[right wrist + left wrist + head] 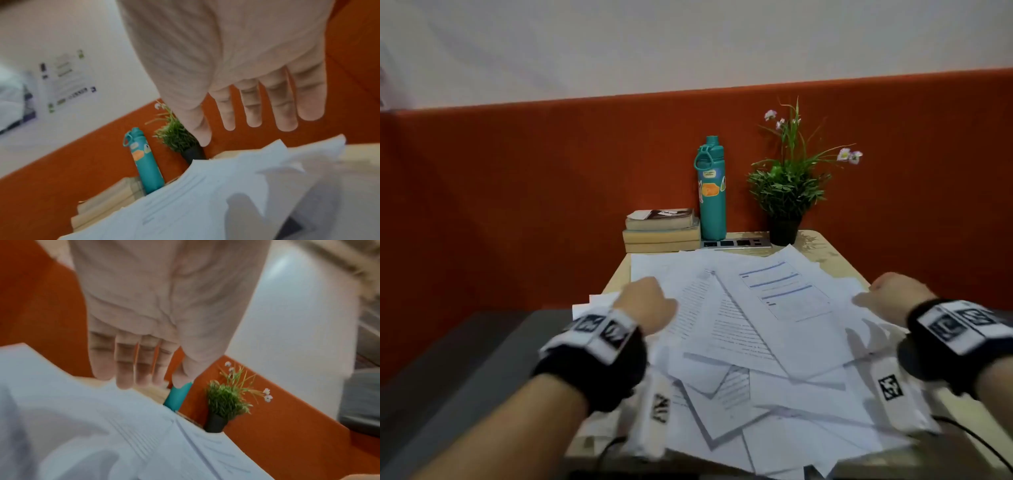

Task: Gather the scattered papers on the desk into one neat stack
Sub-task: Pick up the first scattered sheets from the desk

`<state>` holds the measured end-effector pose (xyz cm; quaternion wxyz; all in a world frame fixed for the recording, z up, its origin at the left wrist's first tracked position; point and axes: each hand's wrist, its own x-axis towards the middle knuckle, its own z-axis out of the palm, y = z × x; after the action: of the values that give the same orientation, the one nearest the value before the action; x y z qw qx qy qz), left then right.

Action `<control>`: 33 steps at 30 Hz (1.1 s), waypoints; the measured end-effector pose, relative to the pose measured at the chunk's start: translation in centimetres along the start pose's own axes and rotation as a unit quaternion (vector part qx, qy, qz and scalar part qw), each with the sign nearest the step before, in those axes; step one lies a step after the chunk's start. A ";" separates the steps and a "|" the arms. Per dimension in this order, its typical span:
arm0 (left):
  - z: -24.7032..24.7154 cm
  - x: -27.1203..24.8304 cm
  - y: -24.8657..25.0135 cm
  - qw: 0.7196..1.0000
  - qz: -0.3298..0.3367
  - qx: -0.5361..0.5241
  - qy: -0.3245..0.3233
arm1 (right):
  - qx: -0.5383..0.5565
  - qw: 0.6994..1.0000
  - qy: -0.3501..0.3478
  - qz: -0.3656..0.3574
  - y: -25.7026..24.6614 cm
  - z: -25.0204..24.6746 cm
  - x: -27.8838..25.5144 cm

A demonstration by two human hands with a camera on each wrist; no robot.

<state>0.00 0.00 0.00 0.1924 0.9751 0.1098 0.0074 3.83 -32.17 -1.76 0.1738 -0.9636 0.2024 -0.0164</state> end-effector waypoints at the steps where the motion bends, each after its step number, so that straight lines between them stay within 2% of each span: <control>1: 1.2 1.0 1.1 0.999 -0.001 -0.007 -0.049 | -0.012 0.999 -0.031 0.013 -0.5 0.8 0.6; 3: 3.2 2.7 2.8 0.995 -0.003 -0.025 -0.098 | -0.037 0.994 -0.092 0.040 -1.0 1.9 1.5; 5: 5.0 3.5 3.7 0.992 -0.024 -0.031 -0.117 | -0.076 0.986 -0.140 0.052 -1.3 3.1 2.3; 8: 6.4 4.9 3.7 0.993 -0.026 -0.012 -0.117 | -0.129 0.978 -0.156 0.040 -1.2 3.4 2.6; 11: 6.9 5.9 3.5 0.987 -0.031 -0.042 -0.153 | -0.137 0.974 -0.177 0.035 -1.5 2.7 2.1; 14: 6.8 6.0 3.8 0.984 -0.034 -0.114 -0.130 | -0.148 0.971 -0.184 0.030 -1.8 2.3 1.5; 16: 6.7 6.1 4.1 0.970 -0.052 -0.205 -0.124 | -0.134 0.973 -0.185 0.038 -1.6 2.2 1.4; 17: 6.7 6.1 4.3 0.953 -0.065 -0.265 -0.135 | -0.121 0.975 -0.180 0.049 -1.5 2.2 1.2; 19: 6.1 5.5 5.1 0.912 -0.089 -0.356 -0.182 | -0.113 0.977 -0.172 0.062 -1.3 2.3 1.0; 21: 6.3 5.5 5.4 0.894 -0.085 -0.384 -0.213 | -0.115 0.977 -0.169 0.050 -1.2 2.5 0.8; 24: 6.7 5.6 5.6 0.936 -0.001 -0.291 -0.199 | -0.106 0.974 -0.195 0.033 -1.5 3.0 0.5; 26: 6.6 5.8 5.5 0.946 0.010 -0.272 -0.173 | -0.101 0.975 -0.198 0.018 -1.7 2.9 0.3; 28: 5.7 5.7 5.1 0.930 0.047 -0.332 -0.150 | -0.064 0.981 -0.183 0.007 -1.4 2.4 0.5; 30: 4.4 5.1 4.7 0.896 0.087 -0.413 -0.139 | 0.079 0.982 -0.171 -0.003 -0.9 1.8 0.9; 31: 3.9 5.0 4.4 0.885 0.100 -0.435 -0.134 | 0.175 0.969 -0.176 -0.003 -0.7 1.7 1.0; 33: 3.6 4.7 3.9 0.881 0.122 -0.435 -0.139 | 0.334 0.920 -0.201 -0.030 -1.1 1.6 0.5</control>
<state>5.64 -3.80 -1.99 0.6084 0.7898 -0.0521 -0.0582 4.91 -30.92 -2.93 0.5223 -0.8381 0.1167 0.1055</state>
